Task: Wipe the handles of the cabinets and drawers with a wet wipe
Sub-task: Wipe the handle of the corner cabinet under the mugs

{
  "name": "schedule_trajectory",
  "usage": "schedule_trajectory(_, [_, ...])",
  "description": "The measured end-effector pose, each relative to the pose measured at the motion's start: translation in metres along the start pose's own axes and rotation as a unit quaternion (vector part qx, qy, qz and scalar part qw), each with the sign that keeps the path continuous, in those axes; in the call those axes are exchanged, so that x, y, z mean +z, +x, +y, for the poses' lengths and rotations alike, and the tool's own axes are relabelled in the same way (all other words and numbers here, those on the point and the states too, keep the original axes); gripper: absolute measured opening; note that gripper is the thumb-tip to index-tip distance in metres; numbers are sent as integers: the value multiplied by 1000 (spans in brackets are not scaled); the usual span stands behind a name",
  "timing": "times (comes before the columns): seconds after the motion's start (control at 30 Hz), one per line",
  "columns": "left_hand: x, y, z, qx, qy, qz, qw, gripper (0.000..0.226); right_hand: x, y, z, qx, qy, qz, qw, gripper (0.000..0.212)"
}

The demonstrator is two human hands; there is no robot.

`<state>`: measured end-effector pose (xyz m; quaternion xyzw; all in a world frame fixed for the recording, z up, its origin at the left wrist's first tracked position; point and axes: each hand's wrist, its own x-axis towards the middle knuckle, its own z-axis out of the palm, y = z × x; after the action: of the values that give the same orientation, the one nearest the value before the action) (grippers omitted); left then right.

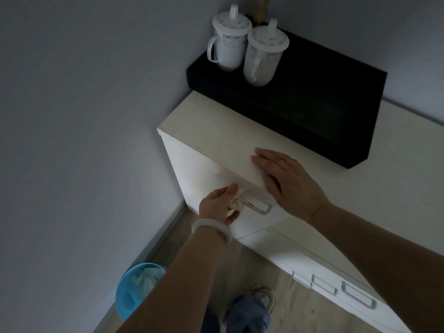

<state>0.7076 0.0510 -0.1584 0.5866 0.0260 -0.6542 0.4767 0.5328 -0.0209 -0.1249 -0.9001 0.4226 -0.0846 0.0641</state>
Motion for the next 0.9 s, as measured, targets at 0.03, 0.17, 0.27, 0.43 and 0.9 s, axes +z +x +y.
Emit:
schedule_trajectory(0.03, [1, -2, -3, -19, -31, -1, 999, 27, 0, 0, 0, 2, -1, -3, 1000, 49])
schedule_trajectory(0.17, [12, -14, -17, -47, -85, 19, 995, 30, -1, 0, -1, 8, -3, -10, 1000, 50])
schedule_trajectory(0.27, [13, -15, -16, -23, -75, 32, 996, 31, -2, 0, -1, 5, 5, -8, 1000, 50])
schedule_trajectory(0.43, [-4, -6, -3, 70, 20, 52, 996, 29, -1, 0, 0, 2, 8, -6, 1000, 49])
schedule_trajectory(0.9, [15, -16, -7, -63, -79, 54, 993, 12, 0, -1, 0, 5, 16, -3, 1000, 50])
